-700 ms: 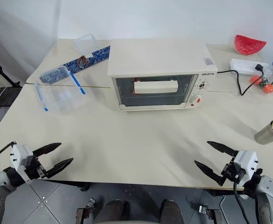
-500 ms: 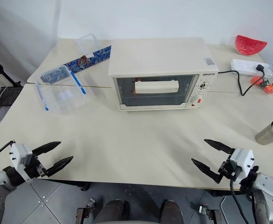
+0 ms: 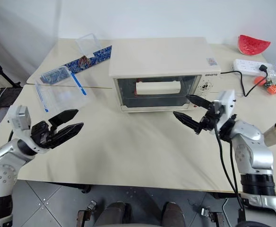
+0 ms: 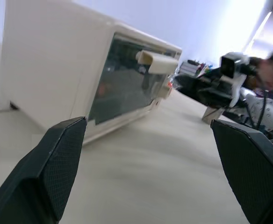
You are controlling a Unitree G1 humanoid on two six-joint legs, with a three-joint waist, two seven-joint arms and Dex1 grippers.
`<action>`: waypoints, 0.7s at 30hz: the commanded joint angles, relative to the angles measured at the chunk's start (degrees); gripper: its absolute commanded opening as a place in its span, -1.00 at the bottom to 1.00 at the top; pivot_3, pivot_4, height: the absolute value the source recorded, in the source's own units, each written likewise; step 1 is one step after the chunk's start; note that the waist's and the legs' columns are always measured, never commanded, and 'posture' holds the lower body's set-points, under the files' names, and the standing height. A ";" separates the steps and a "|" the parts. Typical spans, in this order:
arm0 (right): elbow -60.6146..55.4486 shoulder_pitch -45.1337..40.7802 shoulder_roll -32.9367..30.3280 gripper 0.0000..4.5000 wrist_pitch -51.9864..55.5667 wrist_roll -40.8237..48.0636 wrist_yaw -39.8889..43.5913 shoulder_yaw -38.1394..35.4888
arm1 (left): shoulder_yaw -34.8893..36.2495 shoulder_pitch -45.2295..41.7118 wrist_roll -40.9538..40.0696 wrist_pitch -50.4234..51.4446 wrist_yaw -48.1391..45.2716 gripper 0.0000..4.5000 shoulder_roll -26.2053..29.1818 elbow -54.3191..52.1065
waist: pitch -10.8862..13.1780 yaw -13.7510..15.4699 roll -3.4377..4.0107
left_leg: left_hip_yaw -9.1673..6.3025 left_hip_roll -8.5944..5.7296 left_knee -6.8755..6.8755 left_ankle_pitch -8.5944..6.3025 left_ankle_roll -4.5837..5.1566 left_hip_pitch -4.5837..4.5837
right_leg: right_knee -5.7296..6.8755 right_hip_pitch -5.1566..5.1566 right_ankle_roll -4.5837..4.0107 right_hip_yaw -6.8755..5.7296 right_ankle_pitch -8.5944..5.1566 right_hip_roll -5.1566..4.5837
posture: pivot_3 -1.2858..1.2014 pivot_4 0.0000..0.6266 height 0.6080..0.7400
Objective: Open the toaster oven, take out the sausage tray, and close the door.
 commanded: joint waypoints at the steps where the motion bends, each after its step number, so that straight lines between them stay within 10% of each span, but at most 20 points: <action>1: 2.83 -6.25 2.72 1.00 -1.23 -1.61 -0.27 1.47 | -1.81 -2.19 1.95 -1.56 1.73 1.00 -2.74 0.34 | 0.00 -0.28 0.00 | 0.00 0.00 0.00 0.00 0.00 -0.01 | 0.00 -0.01 0.00 -0.01 0.00 0.00 | 0.03 -0.52 1.00; 21: -2.01 -2.91 1.77 1.00 -6.06 -3.72 12.34 3.34 | -0.97 -0.85 4.78 -4.05 -0.13 1.00 -3.59 1.45 | 0.02 -1.20 -0.02 | 0.06 0.05 0.01 0.00 -0.01 -0.04 | 0.03 -0.08 0.01 -0.03 0.00 0.01 | 0.03 -0.52 1.00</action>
